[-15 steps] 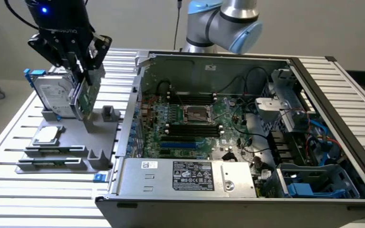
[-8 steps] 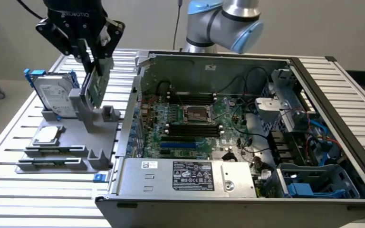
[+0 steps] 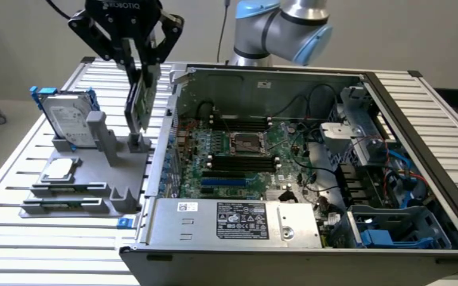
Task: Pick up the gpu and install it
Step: 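Pick up the gpu and move the gpu toward the slot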
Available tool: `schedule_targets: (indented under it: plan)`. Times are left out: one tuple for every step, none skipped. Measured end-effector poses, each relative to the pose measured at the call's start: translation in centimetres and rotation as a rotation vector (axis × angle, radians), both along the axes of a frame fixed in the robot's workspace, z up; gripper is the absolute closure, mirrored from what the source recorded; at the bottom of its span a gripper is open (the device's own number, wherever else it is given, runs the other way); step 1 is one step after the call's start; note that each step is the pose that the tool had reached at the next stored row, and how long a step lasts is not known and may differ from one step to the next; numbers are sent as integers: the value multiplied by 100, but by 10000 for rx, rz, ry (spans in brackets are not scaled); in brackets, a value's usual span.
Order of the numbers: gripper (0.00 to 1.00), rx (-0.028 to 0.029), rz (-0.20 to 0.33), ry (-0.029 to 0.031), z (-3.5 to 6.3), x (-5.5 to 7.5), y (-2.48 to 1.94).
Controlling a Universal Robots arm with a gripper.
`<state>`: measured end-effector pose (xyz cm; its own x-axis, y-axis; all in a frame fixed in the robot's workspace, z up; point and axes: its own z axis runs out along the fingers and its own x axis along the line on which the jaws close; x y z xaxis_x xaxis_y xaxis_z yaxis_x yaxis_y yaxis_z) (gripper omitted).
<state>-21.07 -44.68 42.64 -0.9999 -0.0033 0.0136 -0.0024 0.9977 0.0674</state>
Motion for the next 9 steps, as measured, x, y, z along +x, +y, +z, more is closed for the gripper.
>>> schedule_targets:
  plan:
    - [74,31,-1,-1,7,45,-6]
    - [74,55,0,0,13,90,-12]
    - [74,74,0,1,14,135,-16]
    - [74,93,-1,1,14,179,-20]
    - [74,101,-1,1,14,226,-23]
    - [74,101,0,2,13,271,-24]
    - [74,101,0,2,9,319,-25]
    - [74,102,0,1,3,365,-24]
    - [74,102,0,1,-4,410,-25]
